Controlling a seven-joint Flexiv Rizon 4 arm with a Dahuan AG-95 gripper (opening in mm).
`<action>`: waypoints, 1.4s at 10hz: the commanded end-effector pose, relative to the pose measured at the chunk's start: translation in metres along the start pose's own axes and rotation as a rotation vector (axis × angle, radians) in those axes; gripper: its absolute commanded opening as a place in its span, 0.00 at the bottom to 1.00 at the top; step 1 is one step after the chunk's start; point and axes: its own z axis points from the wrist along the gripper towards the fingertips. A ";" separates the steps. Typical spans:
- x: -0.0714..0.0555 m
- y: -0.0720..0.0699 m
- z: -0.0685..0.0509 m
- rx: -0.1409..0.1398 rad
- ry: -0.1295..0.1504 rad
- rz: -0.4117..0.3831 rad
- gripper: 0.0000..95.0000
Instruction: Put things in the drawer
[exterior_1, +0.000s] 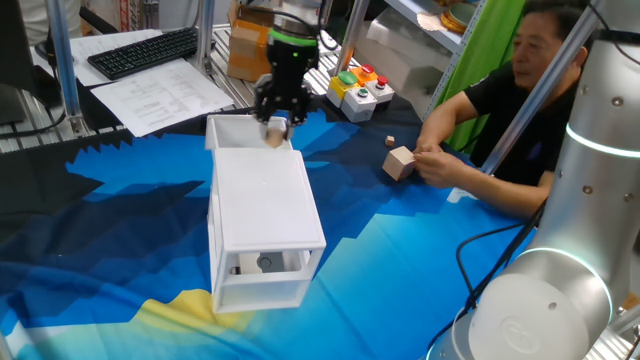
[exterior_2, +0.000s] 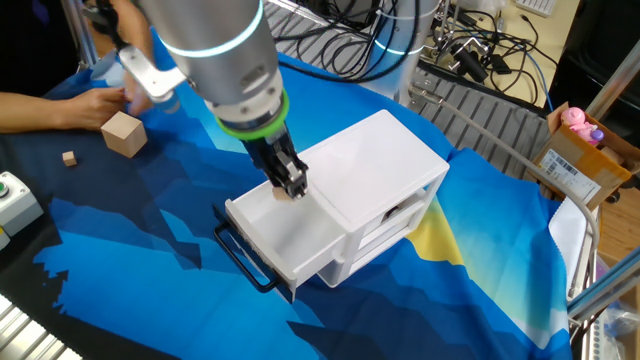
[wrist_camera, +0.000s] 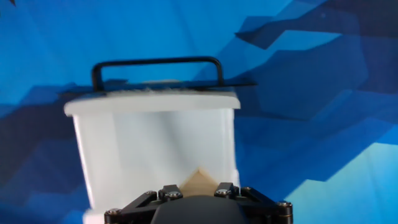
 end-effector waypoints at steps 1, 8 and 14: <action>-0.003 -0.001 0.000 -0.017 -0.012 0.011 0.00; -0.005 0.001 0.000 -0.029 -0.019 0.070 0.60; 0.001 0.005 0.001 -0.103 -0.012 0.082 0.00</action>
